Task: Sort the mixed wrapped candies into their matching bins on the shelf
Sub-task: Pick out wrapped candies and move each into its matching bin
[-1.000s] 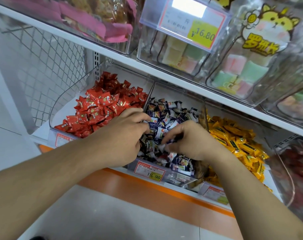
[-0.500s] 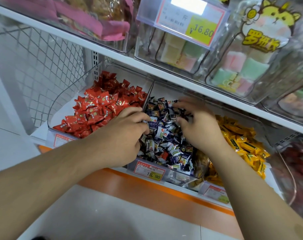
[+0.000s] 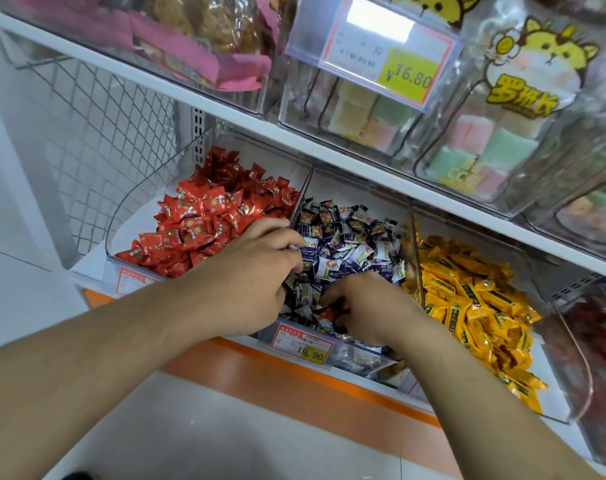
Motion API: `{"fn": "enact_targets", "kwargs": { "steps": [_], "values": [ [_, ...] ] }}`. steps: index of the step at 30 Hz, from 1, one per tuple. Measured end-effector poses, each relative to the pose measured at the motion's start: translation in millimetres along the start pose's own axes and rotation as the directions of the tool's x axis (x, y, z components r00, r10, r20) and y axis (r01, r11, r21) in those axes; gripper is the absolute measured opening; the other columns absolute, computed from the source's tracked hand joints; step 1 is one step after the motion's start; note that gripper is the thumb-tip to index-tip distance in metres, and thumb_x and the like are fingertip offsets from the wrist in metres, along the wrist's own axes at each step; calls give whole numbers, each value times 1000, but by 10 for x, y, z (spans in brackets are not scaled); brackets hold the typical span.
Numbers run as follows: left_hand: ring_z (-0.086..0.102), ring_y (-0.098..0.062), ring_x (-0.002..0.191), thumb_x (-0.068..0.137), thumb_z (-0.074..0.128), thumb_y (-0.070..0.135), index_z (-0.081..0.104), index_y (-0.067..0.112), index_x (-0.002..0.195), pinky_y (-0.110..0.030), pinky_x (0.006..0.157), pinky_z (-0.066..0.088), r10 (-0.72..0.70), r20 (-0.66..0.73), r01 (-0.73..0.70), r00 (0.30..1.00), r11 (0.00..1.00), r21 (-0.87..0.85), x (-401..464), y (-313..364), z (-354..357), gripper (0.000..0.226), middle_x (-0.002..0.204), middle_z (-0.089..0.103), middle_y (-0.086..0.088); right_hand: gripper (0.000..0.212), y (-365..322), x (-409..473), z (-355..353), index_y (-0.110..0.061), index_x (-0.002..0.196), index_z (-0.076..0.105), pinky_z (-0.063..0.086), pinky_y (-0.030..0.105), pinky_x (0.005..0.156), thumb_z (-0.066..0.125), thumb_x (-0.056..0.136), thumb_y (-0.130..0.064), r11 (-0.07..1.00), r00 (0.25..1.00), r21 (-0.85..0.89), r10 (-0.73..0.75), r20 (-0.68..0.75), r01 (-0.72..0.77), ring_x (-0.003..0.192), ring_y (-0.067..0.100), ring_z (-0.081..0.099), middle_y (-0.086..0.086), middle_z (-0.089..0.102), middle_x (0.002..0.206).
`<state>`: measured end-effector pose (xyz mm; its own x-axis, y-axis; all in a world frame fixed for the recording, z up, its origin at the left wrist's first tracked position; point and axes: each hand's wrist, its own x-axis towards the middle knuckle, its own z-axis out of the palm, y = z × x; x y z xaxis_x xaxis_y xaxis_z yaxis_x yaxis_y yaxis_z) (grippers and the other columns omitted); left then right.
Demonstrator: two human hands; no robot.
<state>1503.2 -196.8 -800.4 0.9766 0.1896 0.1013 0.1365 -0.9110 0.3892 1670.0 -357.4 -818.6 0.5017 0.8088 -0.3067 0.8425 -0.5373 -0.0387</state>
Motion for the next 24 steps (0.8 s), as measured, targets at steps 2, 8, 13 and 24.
{"fn": "enact_targets", "kwargs": {
  "steps": [2,8,13,24],
  "values": [
    [-3,-9,152,97,52,12,58,26,133,-33,126,15,2,2,-2,1000,1000,-4,0,-9,-1,39,160,25,18,41,7,17,7,-42,112,70,60,36,72,69,83,-13,1000,1000,-18,10,0,-10,93,18,68,-10,69,106],
    [-3,-9,152,98,52,13,59,26,132,-33,125,17,24,-10,-24,1000,1000,0,4,-44,9,37,160,26,17,31,-5,0,-14,-37,95,72,61,37,69,72,80,-10,1000,1000,21,-2,-22,2,83,11,65,-17,67,86],
    [1,-6,151,99,55,16,55,27,137,-35,126,19,48,-34,-48,998,999,12,3,-63,-4,40,160,28,18,24,-11,-113,-182,-34,98,71,58,34,79,78,86,-14,971,987,240,26,-157,13,84,5,63,-17,67,88],
    [56,3,106,91,73,44,68,42,119,-30,103,43,121,-243,-142,963,987,-70,-6,96,-144,28,111,67,25,47,-289,-421,-470,-20,122,61,61,39,78,83,83,-4,436,970,887,105,-218,152,84,23,75,3,78,100]
  ]
}}
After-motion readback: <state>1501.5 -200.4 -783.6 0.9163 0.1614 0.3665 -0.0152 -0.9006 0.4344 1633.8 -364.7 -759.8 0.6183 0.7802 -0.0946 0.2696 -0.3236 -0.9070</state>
